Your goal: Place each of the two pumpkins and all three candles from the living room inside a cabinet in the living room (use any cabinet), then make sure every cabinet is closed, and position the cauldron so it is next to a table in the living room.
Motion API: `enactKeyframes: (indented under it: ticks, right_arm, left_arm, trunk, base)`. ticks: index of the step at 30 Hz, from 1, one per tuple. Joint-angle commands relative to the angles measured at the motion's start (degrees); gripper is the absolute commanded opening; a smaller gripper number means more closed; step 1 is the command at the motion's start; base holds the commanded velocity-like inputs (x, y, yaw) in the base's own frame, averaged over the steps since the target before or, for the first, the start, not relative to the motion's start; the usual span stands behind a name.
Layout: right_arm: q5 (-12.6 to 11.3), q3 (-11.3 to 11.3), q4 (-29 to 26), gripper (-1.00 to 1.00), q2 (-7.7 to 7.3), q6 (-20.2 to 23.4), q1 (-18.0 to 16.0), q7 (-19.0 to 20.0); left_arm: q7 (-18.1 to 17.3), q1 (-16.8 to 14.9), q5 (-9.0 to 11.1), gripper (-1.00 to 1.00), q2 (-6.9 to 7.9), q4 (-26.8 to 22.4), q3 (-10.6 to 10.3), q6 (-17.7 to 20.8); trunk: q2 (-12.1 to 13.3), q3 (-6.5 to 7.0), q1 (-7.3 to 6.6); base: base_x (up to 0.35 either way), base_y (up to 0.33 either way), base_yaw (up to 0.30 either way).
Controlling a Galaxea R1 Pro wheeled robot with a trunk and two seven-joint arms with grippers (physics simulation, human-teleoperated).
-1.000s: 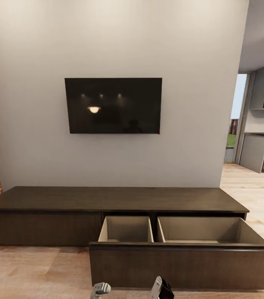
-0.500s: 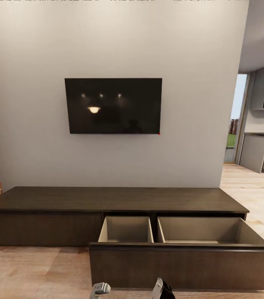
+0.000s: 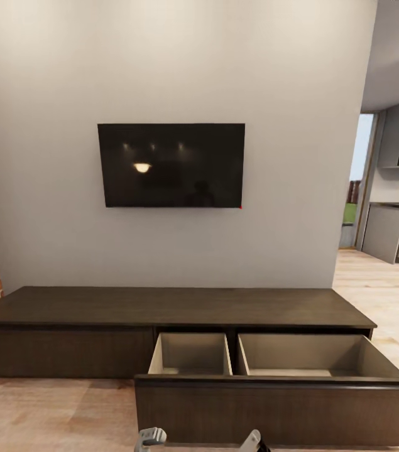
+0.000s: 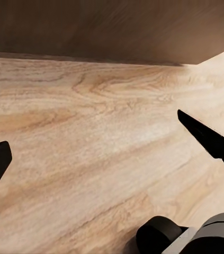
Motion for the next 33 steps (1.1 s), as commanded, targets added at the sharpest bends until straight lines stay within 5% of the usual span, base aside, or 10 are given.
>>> enactKeyframes:
  ticks: [1,8,12,20,33]
  right_arm:
    - [0.1,-0.3,0.1,1.00,0.02,-0.2,0.0,0.3]
    - [-4.5,-0.3,0.1,1.00,-0.52,0.0,0.1,8.6]
    - [-7.6,-0.3,0.5,1.00,-0.69,0.2,0.1,13.3]
    - [-9.1,-0.3,1.0,1.00,-0.97,0.6,1.8,19.6]
    - [-9.1,-0.3,0.9,1.00,-1.24,0.6,2.6,20.0]
  left_arm:
    - [0.0,0.0,0.6,1.00,0.02,0.0,-0.1,0.6]
    - [0.6,0.0,0.5,1.00,0.02,0.0,-0.1,0.1]
    - [3.9,0.0,0.6,1.00,-0.06,0.0,-0.1,-0.8]
    - [10.2,0.0,0.6,1.00,-0.40,0.0,-0.1,-1.8]
    - [10.6,0.0,0.7,1.00,-0.48,0.0,-0.1,-1.9]
  trunk:
    - [0.4,0.12,-0.24]
    - [3.2,1.37,-1.78]
    - [4.8,2.09,-2.65]
    - [8.0,3.53,-4.41]
    - [13.2,5.86,-7.27]
  base:
    - [0.000,0.000,0.000]
    - [0.000,0.000,0.000]
    - [0.000,0.000,0.000]
    - [0.000,0.000,0.000]
    - [0.000,0.000,0.000]
